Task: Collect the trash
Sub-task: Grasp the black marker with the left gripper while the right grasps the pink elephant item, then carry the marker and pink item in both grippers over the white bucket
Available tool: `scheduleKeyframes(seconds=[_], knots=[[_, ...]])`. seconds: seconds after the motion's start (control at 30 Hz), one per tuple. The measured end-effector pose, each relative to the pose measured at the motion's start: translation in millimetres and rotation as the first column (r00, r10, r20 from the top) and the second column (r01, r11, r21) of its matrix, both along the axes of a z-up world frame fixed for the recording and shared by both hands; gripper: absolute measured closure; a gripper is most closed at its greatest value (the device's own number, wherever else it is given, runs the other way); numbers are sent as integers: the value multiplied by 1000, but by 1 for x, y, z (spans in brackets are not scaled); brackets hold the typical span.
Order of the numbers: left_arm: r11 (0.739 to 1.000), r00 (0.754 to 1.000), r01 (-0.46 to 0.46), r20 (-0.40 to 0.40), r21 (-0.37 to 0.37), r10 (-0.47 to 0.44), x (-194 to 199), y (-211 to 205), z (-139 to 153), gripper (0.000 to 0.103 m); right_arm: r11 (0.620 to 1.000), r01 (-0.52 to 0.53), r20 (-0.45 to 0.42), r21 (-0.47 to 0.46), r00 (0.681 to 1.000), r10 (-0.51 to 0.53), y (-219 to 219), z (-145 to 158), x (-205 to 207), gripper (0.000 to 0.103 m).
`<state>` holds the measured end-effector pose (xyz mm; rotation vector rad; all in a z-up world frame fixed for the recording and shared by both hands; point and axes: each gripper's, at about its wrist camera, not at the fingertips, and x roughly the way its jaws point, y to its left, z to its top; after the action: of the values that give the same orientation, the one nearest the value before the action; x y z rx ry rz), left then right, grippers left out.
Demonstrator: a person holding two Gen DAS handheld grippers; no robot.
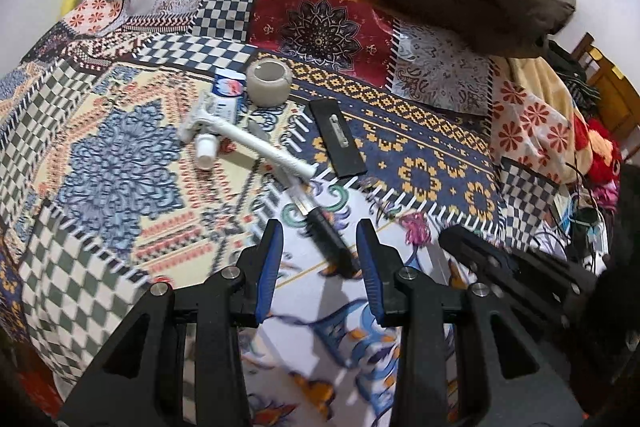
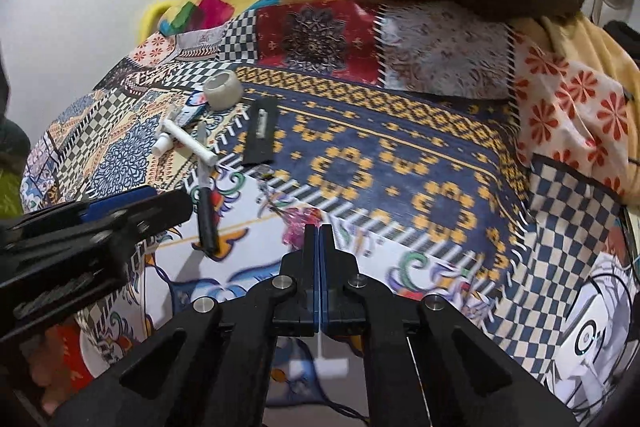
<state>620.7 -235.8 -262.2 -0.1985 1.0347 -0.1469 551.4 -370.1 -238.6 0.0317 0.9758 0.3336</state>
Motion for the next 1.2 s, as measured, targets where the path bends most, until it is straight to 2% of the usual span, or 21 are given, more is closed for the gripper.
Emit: scheduleKeyframes(seconds=[0.07, 0.13, 0.23, 0.27, 0.37, 0.4, 0.5, 0.6, 0.67, 0.73, 0.77, 0.83, 0.93, 1.03, 1.2], knots=[[1000, 1000, -16, 3, 22, 16, 3, -7, -4, 66, 1000, -11, -4, 6, 1000, 11, -2, 0, -1, 102], [995, 999, -39, 24, 90, 37, 3, -15, -7, 66, 999, -45, -18, 22, 999, 45, -2, 0, -4, 102], [986, 998, -58, 28, 155, 54, 2, -17, -15, 66, 997, -67, -5, 45, 998, 67, -2, 5, -8, 100], [985, 998, -64, 26, 163, 61, 1, -14, -18, 66, 996, -76, -4, 45, 997, 77, 0, 6, -9, 95], [981, 996, -91, 35, 169, 87, -5, -2, -20, 72, 996, -88, 3, 21, 996, 88, 5, 6, -8, 69], [983, 996, -91, 40, 162, 86, -6, 2, -21, 76, 996, -84, 11, 20, 996, 83, 7, 5, -8, 68], [987, 997, -70, 47, 145, 64, -9, 12, -21, 86, 998, -58, 9, -17, 998, 59, 14, -3, -1, 68], [992, 998, -38, 50, 124, 32, -9, 17, -22, 87, 998, -37, 10, -45, 999, 38, 19, -11, 6, 68], [993, 998, -14, 57, 121, 7, -7, 17, -22, 88, 997, -26, 46, -74, 999, 30, 26, -13, 4, 68], [994, 998, 2, 64, 112, -10, -6, 18, -22, 89, 989, -14, 82, -146, 996, 26, 37, -14, 1, 74], [994, 998, 9, 62, 106, -15, -5, 18, -22, 90, 987, -29, 94, -158, 995, 45, 43, -15, -1, 82], [996, 998, 29, 48, 83, -33, -5, 20, -21, 90, 987, -19, 88, -160, 996, 33, 45, -13, -1, 82], [998, 998, 59, 10, 9, -59, -9, 25, -20, 91, 995, -9, 51, -103, 999, 14, 38, -12, 5, 83], [997, 997, 73, -18, -30, -73, -20, 27, -19, 91, 999, 3, 2, -32, 1000, -3, 27, -6, 5, 83], [994, 994, 108, -28, -26, -108, -47, 27, -6, 91, 1000, 12, 26, -27, 1000, -11, 21, 16, -13, 83]])
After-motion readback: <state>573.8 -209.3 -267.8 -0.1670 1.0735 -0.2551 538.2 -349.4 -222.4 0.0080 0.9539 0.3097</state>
